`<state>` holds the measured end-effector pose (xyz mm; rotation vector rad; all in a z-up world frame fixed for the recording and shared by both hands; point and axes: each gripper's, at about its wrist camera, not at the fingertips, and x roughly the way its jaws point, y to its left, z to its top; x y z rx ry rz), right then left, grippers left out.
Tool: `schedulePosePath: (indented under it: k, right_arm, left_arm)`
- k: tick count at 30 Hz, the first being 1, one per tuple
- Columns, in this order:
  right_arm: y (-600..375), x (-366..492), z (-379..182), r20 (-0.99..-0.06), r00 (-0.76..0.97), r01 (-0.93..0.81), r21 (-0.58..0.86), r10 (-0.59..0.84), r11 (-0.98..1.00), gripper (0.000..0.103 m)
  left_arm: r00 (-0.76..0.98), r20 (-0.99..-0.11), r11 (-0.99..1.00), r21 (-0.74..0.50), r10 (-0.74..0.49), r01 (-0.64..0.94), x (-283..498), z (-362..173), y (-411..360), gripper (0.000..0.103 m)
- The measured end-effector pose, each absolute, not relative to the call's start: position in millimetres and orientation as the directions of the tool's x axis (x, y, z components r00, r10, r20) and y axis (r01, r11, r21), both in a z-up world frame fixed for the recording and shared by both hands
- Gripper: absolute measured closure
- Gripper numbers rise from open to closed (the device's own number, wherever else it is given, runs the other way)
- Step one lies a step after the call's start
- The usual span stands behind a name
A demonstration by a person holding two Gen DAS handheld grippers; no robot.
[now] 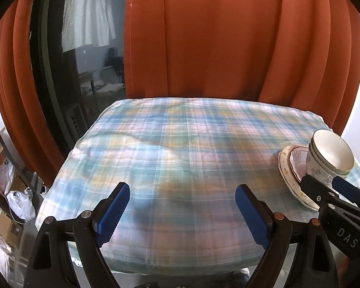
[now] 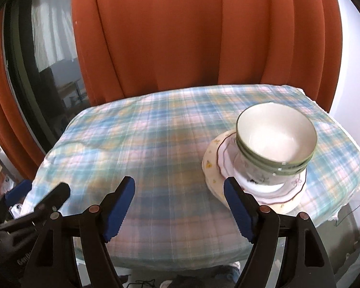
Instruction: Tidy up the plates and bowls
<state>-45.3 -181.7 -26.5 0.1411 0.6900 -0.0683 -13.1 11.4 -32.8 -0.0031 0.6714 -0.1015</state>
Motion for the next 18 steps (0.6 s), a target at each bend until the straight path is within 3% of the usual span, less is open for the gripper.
schedulePosePath:
  k: [5,18]
  right_arm:
    - [-174,-51,-23,-0.62,0.783,0.125,0.093,-0.04,0.988,0.014]
    - [-167,-54,-19,-0.613,0.788,0.134,0.078,-0.058,0.988,0.013]
  left_arm:
    - [0.783,-0.612,0.993,-0.044,-0.112,0.107,-16,-32,17,0.012]
    - [0.798,-0.594,0.995,-0.047,-0.1,0.09,-19,-30,26,0.007]
